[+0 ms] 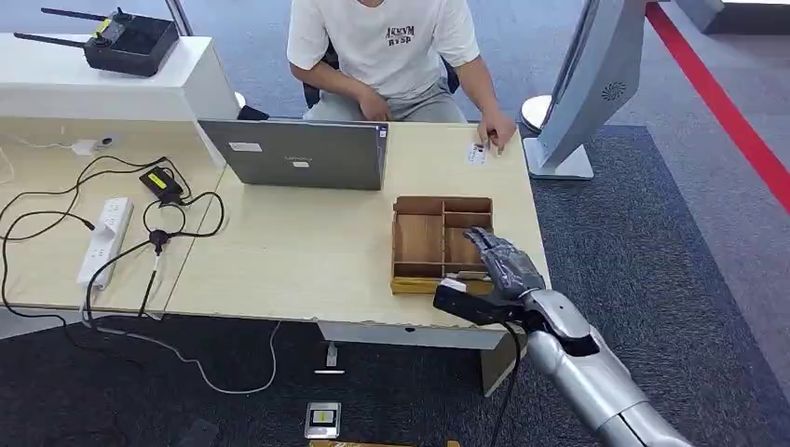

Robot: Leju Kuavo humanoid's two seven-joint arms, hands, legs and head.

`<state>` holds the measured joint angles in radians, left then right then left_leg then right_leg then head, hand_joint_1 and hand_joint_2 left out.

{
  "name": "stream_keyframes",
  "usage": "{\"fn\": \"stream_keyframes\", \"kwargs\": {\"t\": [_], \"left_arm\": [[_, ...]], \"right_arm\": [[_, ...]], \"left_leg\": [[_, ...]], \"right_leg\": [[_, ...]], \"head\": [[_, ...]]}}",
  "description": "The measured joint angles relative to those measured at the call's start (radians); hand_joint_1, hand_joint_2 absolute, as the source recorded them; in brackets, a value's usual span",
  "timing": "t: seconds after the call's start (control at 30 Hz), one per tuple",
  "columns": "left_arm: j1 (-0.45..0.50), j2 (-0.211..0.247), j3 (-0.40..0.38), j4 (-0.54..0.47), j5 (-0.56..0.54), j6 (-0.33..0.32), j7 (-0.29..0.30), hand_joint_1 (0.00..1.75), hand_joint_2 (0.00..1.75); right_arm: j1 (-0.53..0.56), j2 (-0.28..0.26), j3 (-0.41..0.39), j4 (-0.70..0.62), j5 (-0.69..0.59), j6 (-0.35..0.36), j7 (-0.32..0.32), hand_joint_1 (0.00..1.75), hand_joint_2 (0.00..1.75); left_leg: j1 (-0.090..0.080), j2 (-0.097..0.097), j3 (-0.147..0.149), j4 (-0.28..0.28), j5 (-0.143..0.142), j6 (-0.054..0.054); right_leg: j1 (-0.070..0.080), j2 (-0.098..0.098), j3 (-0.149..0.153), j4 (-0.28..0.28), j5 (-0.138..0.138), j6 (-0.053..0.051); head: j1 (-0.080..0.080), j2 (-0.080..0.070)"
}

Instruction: Pass the card to the sensor for recognition and then transmit it.

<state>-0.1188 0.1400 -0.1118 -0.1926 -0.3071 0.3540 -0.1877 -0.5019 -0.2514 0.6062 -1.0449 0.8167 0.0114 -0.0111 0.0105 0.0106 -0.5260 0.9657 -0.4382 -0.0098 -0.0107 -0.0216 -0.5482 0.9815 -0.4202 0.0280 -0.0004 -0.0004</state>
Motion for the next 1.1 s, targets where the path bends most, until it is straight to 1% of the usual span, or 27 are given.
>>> {"fn": "stream_keyframes", "kwargs": {"t": [0.03, 0.07, 0.5, 0.57, 0.6, 0.63, 0.7, 0.73, 0.77, 0.8, 0.83, 0.87, 1.1], "left_arm": [[0.0, 0.0, 0.0, 0.0, 0.0, 0.0, 0.0, 0.0, 0.0], [0.0, 0.0, 0.0, 0.0, 0.0, 0.0, 0.0, 0.0, 0.0], [0.0, 0.0, 0.0, 0.0, -0.003, 0.0, 0.005, 0.0, 0.0], [0.0, 0.0, 0.0, 0.0, -0.003, 0.0, 0.005, 0.0, 0.0], [0.0, 0.0, 0.0, 0.0, -0.003, 0.0, 0.005, 0.0, 0.0], [0.0, 0.0, 0.0, 0.0, -0.004, 0.0, 0.004, 0.0, 0.0], [0.0, 0.0, 0.0, 0.0, -0.005, 0.0, 0.002, 0.0, 0.0], [0.0, 0.0, 0.0, 0.0, -0.005, 0.0, 0.002, 0.0, 0.0], [0.0, 0.0, 0.0, 0.0, -0.006, 0.0, 0.002, 0.0, 0.0], [0.0, 0.0, 0.0, 0.0, -0.008, 0.0, 0.002, 0.0, 0.0], [0.0, 0.0, 0.0, 0.0, -0.009, 0.0, 0.002, 0.0, 0.0], [0.0, 0.0, 0.0, 0.0, -0.009, 0.0, 0.002, 0.0, 0.0], [0.0, -0.003, 0.0, 0.0, -0.009, 0.001, -0.002, 0.0, 0.0]], "right_arm": [[0.0, 0.0, 0.0, 0.003, 0.0, 0.0, -0.001, 1.64, 1.75], [0.0, 0.0, 0.0, 0.005, 0.0, 0.0, -0.002, 1.75, 1.75], [0.0, 0.0, 0.0, 0.021, 0.0, -0.001, -0.012, 1.75, 1.75], [-0.001, 0.0, 0.0, 0.022, 0.0, 0.0, -0.013, 1.66, 1.75], [-0.003, 0.0, 0.0, 0.022, 0.0, 0.0, -0.013, 1.66, 1.75], [-0.003, 0.0, 0.0, 0.022, 0.0, 0.0, -0.013, 1.57, 1.75], [-0.003, 0.001, 0.0, 0.023, 0.0, 0.0, -0.013, 1.57, 1.75], [-0.003, 0.001, 0.0, 0.023, 0.0, 0.0, -0.013, 1.52, 1.75], [-0.003, 0.001, 0.0, 0.023, 0.0, 0.0, -0.014, 1.55, 1.75], [-0.003, 0.001, 0.0, 0.023, 0.0, 0.0, -0.015, 1.55, 1.75], [-0.003, 0.001, 0.0, 0.023, 0.0, 0.0, -0.015, 1.62, 1.75], [-0.003, 0.001, 0.0, 0.023, 0.0, 0.0, -0.016, 1.75, 1.75], [-0.014, 0.005, -0.002, 0.023, -0.018, -0.012, -0.019, 1.75, 1.75]], "left_leg": [[0.0, 0.0, 0.0, 0.0, 0.0, 0.0], [0.0, 0.0, 0.0, 0.0, 0.0, 0.0], [0.0, 0.0, 0.0, 0.0, 0.0, 0.0], [0.0, 0.0, 0.0, 0.0, 0.0, 0.0], [0.0, 0.0, 0.0, 0.0, 0.0, 0.0], [0.0, 0.0, 0.0, 0.0, 0.0, 0.0], [0.0, 0.0, 0.0, 0.0, 0.0, 0.0], [0.0, 0.0, 0.0, 0.0, 0.0, 0.0], [0.0, 0.0, 0.0, 0.0, 0.0, 0.0], [0.0, 0.0, 0.0, 0.0, 0.0, 0.0], [0.0, 0.0, 0.0, 0.0, 0.0, 0.0], [0.0, 0.0, 0.0, 0.0, 0.0, 0.0], [0.0, 0.0, 0.0, 0.0, 0.0, 0.0]], "right_leg": [[0.0, 0.0, 0.0, 0.0, 0.0, 0.0], [0.0, 0.0, 0.0, 0.0, 0.0, 0.0], [0.0, 0.0, 0.0, 0.0, 0.0, 0.0], [0.0, 0.0, 0.0, 0.0, 0.0, 0.0], [0.0, 0.0, 0.0, 0.0, 0.0, 0.0], [0.0, 0.0, 0.0, 0.0, 0.0, 0.0], [0.0, 0.0, 0.0, 0.0, 0.0, 0.0], [0.0, 0.0, 0.0, 0.0, 0.0, 0.0], [0.0, 0.0, 0.0, 0.0, 0.0, 0.0], [0.0, 0.0, 0.0, 0.0, 0.0, 0.0], [0.0, 0.0, 0.0, 0.0, 0.0, 0.0], [0.0, 0.0, 0.0, 0.0, 0.0, 0.0], [0.0, 0.0, 0.0, 0.0, 0.0, 0.0]], "head": [[0.0, 0.0], [0.0, 0.0], [0.0, 0.0], [0.0, 0.0], [0.0, 0.0], [0.0, 0.0], [0.0, 0.0], [0.0, 0.0], [0.0, 0.0], [0.0, 0.0], [0.0, 0.0], [0.0, 0.0], [0.0, 0.0]]}}
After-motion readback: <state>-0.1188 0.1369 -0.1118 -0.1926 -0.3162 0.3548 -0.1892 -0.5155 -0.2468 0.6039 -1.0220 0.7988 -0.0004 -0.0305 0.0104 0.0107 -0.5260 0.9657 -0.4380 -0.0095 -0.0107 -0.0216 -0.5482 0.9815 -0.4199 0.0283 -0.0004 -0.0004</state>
